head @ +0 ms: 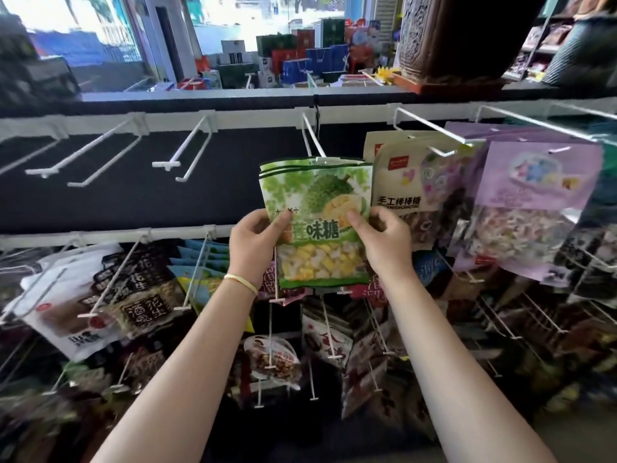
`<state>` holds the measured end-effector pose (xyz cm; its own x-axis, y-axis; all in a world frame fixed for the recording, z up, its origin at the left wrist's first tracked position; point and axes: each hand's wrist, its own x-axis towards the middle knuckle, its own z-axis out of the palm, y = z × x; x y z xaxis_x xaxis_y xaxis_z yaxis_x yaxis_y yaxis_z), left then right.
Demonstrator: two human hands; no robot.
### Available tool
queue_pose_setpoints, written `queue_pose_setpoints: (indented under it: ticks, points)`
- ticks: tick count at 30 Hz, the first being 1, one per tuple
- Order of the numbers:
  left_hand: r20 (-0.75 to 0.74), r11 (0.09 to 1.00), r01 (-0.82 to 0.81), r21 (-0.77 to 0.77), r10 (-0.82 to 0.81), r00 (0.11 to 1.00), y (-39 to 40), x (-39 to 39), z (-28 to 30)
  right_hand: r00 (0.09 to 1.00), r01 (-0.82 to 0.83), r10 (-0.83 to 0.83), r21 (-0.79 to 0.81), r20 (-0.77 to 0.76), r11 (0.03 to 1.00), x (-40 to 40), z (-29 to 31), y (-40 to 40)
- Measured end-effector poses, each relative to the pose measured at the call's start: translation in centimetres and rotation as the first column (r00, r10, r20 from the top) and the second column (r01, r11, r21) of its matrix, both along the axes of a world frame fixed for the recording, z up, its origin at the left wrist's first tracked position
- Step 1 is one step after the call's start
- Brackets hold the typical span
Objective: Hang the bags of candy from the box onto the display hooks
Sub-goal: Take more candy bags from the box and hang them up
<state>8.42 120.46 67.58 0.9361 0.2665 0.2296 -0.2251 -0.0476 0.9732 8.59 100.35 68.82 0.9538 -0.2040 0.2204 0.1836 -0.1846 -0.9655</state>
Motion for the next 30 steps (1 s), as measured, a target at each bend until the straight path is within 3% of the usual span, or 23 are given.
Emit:
queue_pose_setpoints:
  ticks: [10,16,19,23,25,28,30]
  points:
    - [-0.027,0.991,-0.052,0.121,0.056,0.998,0.1,2.1,1.4,0.996,0.092,-0.092,-0.117,0.001,0.989,1.0,-0.1,1.4]
    - [-0.114,0.975,-0.003,0.223,0.029,0.993,2.3,0.8,1.3,0.934,0.356,-0.356,-0.140,0.019,0.924,-1.7,0.3,4.2]
    - [-0.145,0.958,0.053,0.282,-0.012,0.989,6.1,-2.4,0.1,0.920,0.392,-0.392,-0.099,0.016,0.915,-4.8,-0.6,7.8]
    - [-0.181,0.885,0.181,0.429,-0.112,0.977,14.8,-8.6,-0.8,0.977,0.202,-0.210,-0.145,-0.041,0.969,-8.8,-1.9,16.3]
    - [-0.239,0.757,0.274,0.593,-0.160,0.958,20.5,-11.9,-1.1,0.994,0.011,-0.032,-0.190,-0.109,0.982,-11.2,-2.3,21.8]
    - [-0.354,0.546,0.350,0.761,-0.104,0.930,29.9,-16.8,-2.2,0.942,-0.285,0.216,-0.274,-0.256,0.919,-15.2,-2.8,30.4]
    - [-0.379,0.525,0.347,0.777,-0.049,0.924,35.7,-19.9,-3.2,0.912,-0.371,0.283,-0.302,-0.296,0.878,-17.5,-3.3,36.0]
